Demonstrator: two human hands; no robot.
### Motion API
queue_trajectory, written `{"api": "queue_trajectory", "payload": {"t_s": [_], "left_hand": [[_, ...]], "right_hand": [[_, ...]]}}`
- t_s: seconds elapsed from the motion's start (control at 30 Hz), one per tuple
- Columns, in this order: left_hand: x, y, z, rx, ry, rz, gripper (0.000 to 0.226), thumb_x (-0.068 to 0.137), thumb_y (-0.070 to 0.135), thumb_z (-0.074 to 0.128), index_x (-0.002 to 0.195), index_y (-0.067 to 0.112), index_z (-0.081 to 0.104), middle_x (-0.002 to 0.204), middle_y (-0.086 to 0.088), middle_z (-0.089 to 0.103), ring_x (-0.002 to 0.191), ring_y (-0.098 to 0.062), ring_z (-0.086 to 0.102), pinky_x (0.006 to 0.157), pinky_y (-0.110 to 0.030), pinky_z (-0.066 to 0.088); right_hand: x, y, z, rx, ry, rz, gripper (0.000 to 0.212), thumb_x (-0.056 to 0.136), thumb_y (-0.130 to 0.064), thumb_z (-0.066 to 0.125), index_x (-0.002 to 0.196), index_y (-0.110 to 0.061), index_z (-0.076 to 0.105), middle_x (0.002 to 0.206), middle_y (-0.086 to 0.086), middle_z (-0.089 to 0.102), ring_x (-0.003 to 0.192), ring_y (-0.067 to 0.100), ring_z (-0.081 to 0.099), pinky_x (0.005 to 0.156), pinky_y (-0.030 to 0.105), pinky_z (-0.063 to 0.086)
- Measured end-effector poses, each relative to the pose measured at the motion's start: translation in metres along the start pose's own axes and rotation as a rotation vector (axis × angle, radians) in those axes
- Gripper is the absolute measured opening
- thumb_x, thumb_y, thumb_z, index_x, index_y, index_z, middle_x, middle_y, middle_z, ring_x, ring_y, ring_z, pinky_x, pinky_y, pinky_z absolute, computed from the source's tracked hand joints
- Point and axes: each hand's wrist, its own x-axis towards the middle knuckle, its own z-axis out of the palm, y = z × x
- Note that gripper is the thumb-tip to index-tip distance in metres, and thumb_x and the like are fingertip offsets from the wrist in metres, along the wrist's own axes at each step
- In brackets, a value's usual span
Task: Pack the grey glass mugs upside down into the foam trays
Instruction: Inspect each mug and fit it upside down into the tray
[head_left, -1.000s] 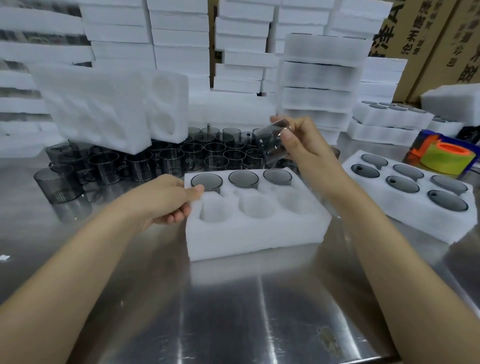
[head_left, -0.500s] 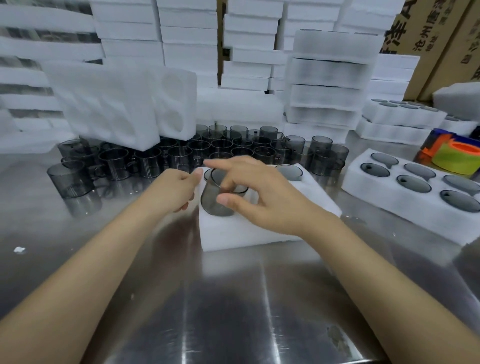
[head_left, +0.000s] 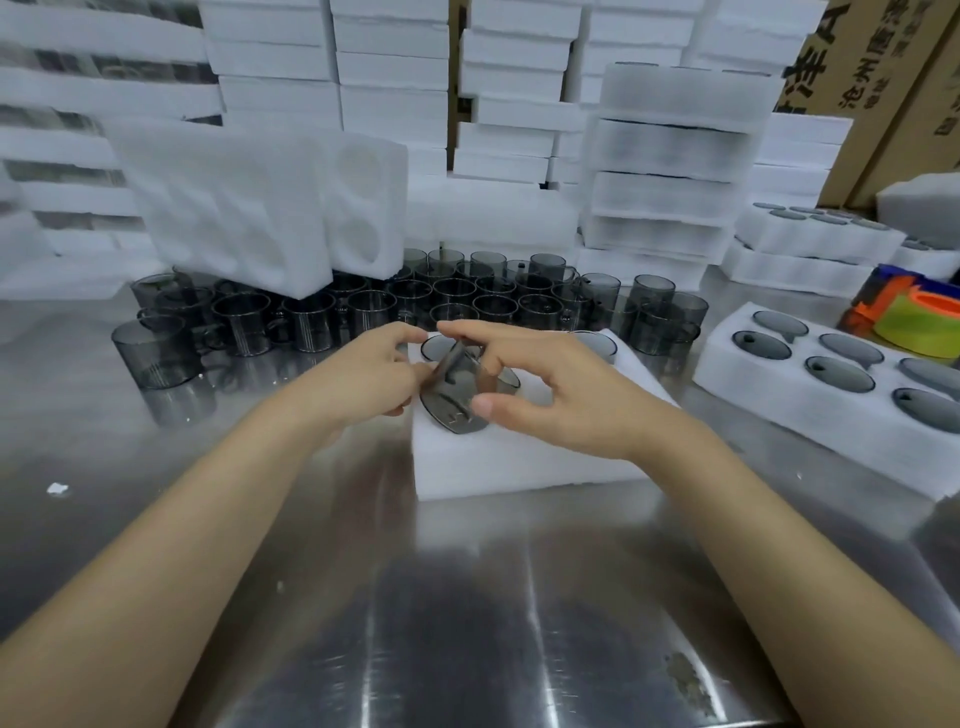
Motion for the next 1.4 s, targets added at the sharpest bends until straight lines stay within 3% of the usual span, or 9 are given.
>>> {"api": "queue_trajectory", "payload": {"t_s": [0.27, 0.43, 0.63, 0.8, 0.93, 1.17, 1.27, 1.33, 1.4], "left_hand": [[-0.002, 0.002, -0.005, -0.05, -0.054, 0.011, 0.038, 0.094, 0.012, 0.057, 0.125, 0.031, 0.048, 0.079, 0.001, 0.051, 0.068, -0.01, 0.051, 0.057, -0.014, 0.047], [-0.001, 0.002, -0.006, -0.071, 0.028, 0.053, 0.041, 0.092, -0.003, 0.042, 0.119, 0.022, 0.061, 0.075, 0.001, 0.053, 0.067, -0.009, 0.052, 0.063, -0.018, 0.049], [-0.003, 0.007, -0.003, -0.101, 0.076, 0.064, 0.026, 0.099, 0.022, 0.045, 0.099, 0.028, 0.07, 0.078, 0.007, 0.06, 0.063, -0.005, 0.051, 0.066, -0.022, 0.047], [-0.005, 0.006, 0.004, 0.007, 0.115, 0.174, 0.025, 0.101, 0.031, 0.045, 0.1, 0.021, 0.068, 0.077, 0.0, 0.059, 0.061, -0.005, 0.048, 0.063, -0.026, 0.044], [-0.007, 0.007, 0.009, 0.139, 0.141, 0.242, 0.03, 0.1, 0.035, 0.045, 0.101, 0.015, 0.067, 0.096, -0.018, 0.067, 0.076, -0.018, 0.053, 0.075, -0.046, 0.048], [-0.007, 0.007, 0.005, 0.116, 0.137, 0.194, 0.02, 0.093, 0.017, 0.054, 0.107, 0.017, 0.068, 0.091, -0.007, 0.065, 0.074, -0.012, 0.051, 0.076, -0.039, 0.046], [-0.005, 0.006, 0.006, 0.101, 0.137, 0.185, 0.025, 0.09, 0.003, 0.053, 0.107, 0.013, 0.069, 0.076, 0.003, 0.054, 0.064, -0.007, 0.045, 0.068, -0.026, 0.039], [-0.004, 0.006, 0.005, 0.123, 0.132, 0.183, 0.031, 0.088, -0.003, 0.049, 0.106, 0.011, 0.069, 0.073, 0.004, 0.052, 0.061, -0.006, 0.043, 0.064, -0.023, 0.037], [-0.003, 0.006, 0.005, 0.141, 0.119, 0.193, 0.029, 0.089, -0.002, 0.049, 0.106, 0.01, 0.069, 0.074, 0.004, 0.053, 0.06, -0.005, 0.043, 0.062, -0.02, 0.037]], "right_hand": [[0.001, 0.001, 0.0, -0.062, 0.008, -0.052, 0.004, 0.091, -0.009, 0.063, 0.088, -0.007, 0.06, 0.144, 0.0, 0.046, 0.135, 0.002, 0.038, 0.109, 0.018, 0.029], [0.0, 0.0, -0.004, -0.076, -0.048, -0.048, 0.004, 0.095, -0.006, 0.055, 0.093, -0.008, 0.059, 0.147, -0.01, 0.042, 0.139, 0.003, 0.033, 0.113, 0.024, 0.028], [0.0, -0.01, 0.004, -0.27, -0.04, -0.117, 0.002, 0.091, -0.006, 0.057, 0.09, -0.006, 0.057, 0.145, -0.001, 0.046, 0.132, 0.015, 0.041, 0.106, 0.034, 0.034], [0.001, -0.014, 0.011, -0.338, 0.009, -0.126, 0.004, 0.087, -0.008, 0.059, 0.09, -0.007, 0.062, 0.137, 0.004, 0.051, 0.125, 0.022, 0.044, 0.1, 0.039, 0.038], [0.001, -0.011, 0.015, -0.423, 0.01, -0.13, 0.015, 0.086, -0.015, 0.063, 0.098, -0.007, 0.066, 0.128, 0.007, 0.055, 0.114, 0.027, 0.049, 0.094, 0.042, 0.04], [0.002, -0.014, 0.006, -0.356, -0.071, 0.047, 0.035, 0.098, -0.027, 0.05, 0.133, -0.027, 0.049, 0.113, -0.003, 0.066, 0.099, 0.014, 0.057, 0.088, 0.037, 0.042], [0.0, -0.012, 0.002, -0.333, -0.276, 0.09, 0.055, 0.1, -0.033, 0.046, 0.15, -0.035, 0.024, 0.154, -0.011, 0.033, 0.141, 0.002, 0.025, 0.113, 0.03, 0.028], [-0.003, -0.013, 0.0, -0.308, -0.335, 0.082, 0.068, 0.097, -0.043, 0.049, 0.152, -0.036, 0.012, 0.16, -0.018, 0.009, 0.144, -0.007, 0.003, 0.12, 0.029, 0.016], [-0.006, -0.013, 0.001, -0.353, -0.356, 0.061, 0.077, 0.093, -0.048, 0.053, 0.153, -0.034, 0.006, 0.16, -0.017, 0.0, 0.144, -0.007, -0.004, 0.121, 0.032, 0.012]]}}
